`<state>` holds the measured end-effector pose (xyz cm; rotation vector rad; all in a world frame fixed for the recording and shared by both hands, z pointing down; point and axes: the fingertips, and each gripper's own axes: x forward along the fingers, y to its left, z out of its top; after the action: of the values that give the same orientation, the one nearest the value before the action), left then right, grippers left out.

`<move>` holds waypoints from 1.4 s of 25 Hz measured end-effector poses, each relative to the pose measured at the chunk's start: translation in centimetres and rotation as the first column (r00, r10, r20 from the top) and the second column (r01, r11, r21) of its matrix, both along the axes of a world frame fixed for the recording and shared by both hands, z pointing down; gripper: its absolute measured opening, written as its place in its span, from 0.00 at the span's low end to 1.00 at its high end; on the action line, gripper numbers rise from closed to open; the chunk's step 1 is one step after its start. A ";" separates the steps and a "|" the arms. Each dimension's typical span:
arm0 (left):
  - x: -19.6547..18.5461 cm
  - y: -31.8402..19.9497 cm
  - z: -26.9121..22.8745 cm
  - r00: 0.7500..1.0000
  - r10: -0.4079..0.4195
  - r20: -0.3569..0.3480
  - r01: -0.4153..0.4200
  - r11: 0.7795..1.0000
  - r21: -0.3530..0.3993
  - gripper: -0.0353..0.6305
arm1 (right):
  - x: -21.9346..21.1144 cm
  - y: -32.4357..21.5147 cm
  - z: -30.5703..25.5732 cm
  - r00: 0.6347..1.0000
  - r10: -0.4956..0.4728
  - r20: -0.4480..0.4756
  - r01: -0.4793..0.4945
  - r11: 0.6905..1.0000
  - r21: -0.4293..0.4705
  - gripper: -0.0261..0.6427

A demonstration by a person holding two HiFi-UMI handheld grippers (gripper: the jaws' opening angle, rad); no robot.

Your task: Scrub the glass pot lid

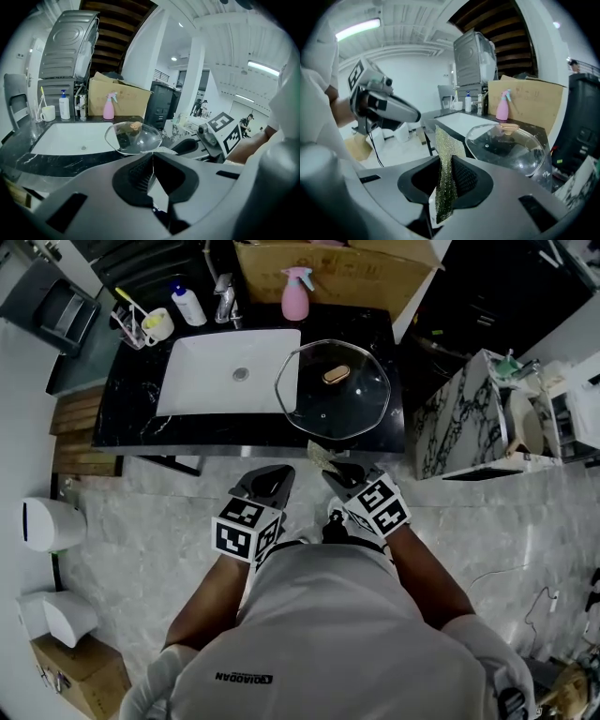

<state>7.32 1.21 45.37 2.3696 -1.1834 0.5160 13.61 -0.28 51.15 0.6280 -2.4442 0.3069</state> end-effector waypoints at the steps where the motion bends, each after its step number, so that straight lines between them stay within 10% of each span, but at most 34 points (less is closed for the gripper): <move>1: -0.2 0.7 0.0 1.000 0.006 -0.002 -0.006 1.000 0.002 0.08 | -0.1 0.6 -0.7 0.997 0.040 0.061 -0.039 0.999 -0.022 0.17; 10: -0.7 5.6 -0.6 0.997 0.070 -0.028 -0.068 0.997 0.040 0.08 | 1.2 5.9 -5.2 0.870 0.311 0.382 -0.259 0.949 -0.182 0.17; 35: 0.2 9.1 -1.8 0.995 0.089 -0.054 -0.083 0.992 0.096 0.08 | 3.4 10.7 -7.3 0.857 0.343 0.385 -0.317 0.939 -0.132 0.17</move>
<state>7.54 10.29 43.57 2.5062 -1.1058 0.4246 16.99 10.47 43.87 1.0493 -2.6897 0.7149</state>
